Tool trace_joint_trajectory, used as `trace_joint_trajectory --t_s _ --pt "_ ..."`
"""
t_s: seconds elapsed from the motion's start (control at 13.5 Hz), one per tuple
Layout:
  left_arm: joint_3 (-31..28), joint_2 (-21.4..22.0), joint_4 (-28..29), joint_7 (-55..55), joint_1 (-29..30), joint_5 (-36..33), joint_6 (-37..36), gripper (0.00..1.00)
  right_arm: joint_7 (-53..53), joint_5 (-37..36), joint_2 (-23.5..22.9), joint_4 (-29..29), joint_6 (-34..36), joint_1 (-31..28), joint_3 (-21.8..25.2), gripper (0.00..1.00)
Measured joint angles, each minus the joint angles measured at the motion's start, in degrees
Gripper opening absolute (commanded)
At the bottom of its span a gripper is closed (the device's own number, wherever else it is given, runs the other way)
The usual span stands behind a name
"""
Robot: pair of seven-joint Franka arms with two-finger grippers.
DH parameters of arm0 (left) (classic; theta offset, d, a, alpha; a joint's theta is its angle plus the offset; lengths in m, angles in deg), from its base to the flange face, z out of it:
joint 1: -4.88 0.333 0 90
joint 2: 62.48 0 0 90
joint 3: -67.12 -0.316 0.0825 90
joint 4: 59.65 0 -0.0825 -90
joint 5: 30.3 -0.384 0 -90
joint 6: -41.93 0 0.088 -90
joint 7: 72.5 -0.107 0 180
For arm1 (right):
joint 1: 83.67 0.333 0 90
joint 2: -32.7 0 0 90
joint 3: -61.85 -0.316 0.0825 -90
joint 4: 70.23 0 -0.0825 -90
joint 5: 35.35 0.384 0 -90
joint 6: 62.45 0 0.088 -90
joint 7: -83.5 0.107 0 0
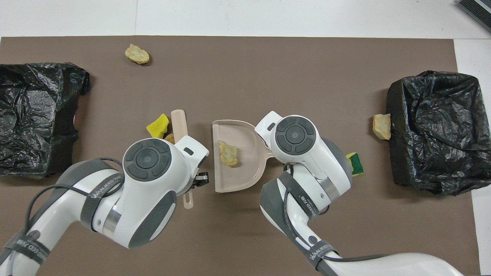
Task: Sweep and dump trash in bin
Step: 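Sweep the yellow sponge and chunk into the dustpan with the brush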
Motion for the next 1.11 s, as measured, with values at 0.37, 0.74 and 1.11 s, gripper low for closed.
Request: trace_joint_trajectory --t_s 0.37,0.74,1.11 --pt "0.2 -2.5 0.3 -11.3 7.3 -0.8 -1.2 0.0 0.0 0.0 0.0 0.0 0.0 0.0 0.0 0.0" --pt "1.9 -3.0 4.0 -12.2 3.3 -0.5 -1.7 0.0 0.0 0.0 0.0 0.0 0.0 0.0 0.0 0.0" --pt "2.3 -0.8 6.6 -10.1 -6.9 10.4 -1.3 0.0 0.0 0.0 0.0 0.0 0.0 0.0 0.0 0.0"
